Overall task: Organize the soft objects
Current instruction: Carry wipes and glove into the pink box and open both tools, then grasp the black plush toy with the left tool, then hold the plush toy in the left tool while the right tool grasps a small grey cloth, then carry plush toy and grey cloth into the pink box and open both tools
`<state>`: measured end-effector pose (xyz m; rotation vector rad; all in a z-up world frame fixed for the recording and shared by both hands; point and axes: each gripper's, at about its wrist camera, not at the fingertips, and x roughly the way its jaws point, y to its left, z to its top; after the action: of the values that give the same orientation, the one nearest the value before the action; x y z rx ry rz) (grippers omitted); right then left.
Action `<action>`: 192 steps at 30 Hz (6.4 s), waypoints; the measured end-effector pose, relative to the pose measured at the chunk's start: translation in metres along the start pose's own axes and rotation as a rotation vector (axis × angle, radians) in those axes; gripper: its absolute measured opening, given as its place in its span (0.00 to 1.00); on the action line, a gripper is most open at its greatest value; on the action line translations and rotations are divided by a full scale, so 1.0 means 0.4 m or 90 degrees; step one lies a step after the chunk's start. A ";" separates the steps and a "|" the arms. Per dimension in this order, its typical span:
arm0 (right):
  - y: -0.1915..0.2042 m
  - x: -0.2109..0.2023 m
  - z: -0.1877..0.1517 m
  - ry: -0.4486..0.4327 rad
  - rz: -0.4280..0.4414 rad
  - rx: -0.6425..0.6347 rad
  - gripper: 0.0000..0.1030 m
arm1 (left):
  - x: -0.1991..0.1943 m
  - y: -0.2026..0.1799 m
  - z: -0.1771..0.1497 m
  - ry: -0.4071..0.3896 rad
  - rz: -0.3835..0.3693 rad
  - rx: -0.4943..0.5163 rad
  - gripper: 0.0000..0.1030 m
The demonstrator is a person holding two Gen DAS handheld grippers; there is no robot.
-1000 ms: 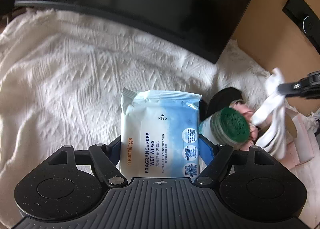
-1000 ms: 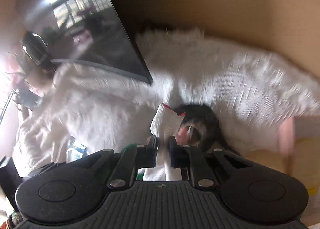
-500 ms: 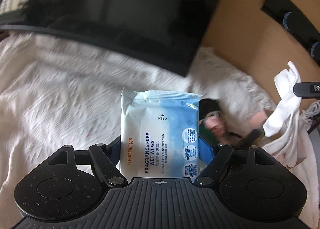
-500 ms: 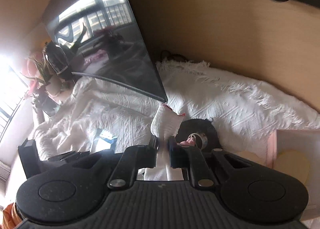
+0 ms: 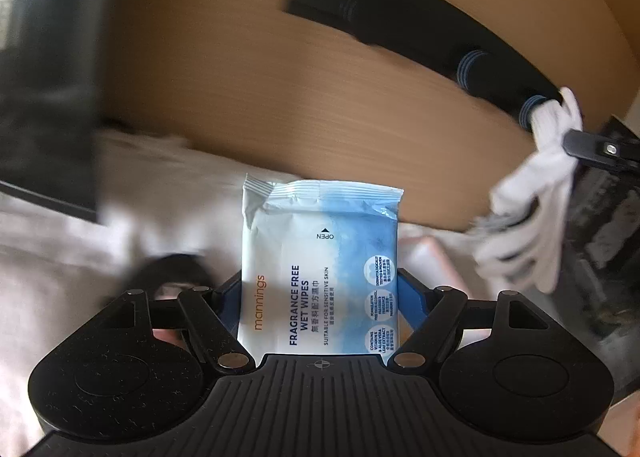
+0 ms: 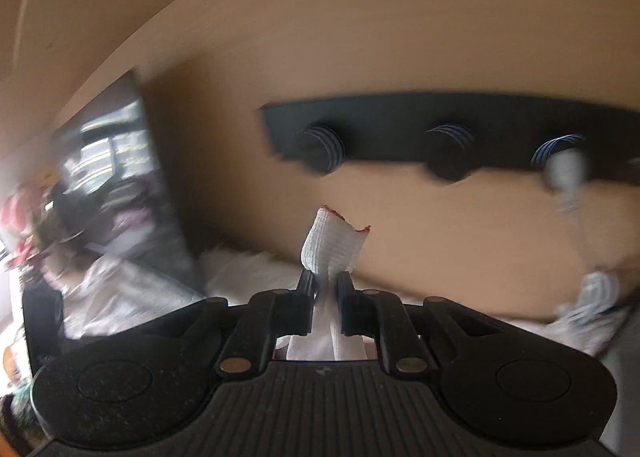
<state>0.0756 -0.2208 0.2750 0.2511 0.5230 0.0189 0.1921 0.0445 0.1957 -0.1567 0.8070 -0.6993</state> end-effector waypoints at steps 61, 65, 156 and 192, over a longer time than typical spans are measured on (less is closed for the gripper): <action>0.087 0.191 -0.660 0.195 0.030 -0.176 0.62 | 0.134 0.097 -0.342 -0.047 0.306 -0.060 0.79; 0.079 0.211 -0.667 0.209 0.035 -0.165 0.62 | 0.149 0.111 -0.339 -0.027 0.329 -0.060 0.80; 0.344 0.283 -0.288 0.129 0.064 -0.154 0.16 | -0.245 0.319 -0.374 -0.110 0.180 -0.205 0.70; -0.264 0.081 -0.202 -0.095 -0.123 0.075 0.16 | 0.466 -0.294 -0.099 0.151 -0.030 0.071 0.71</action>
<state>0.0587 -0.3018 0.1659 0.3139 0.3978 -0.2181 0.1937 -0.1578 0.0994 0.0083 0.9903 -0.8155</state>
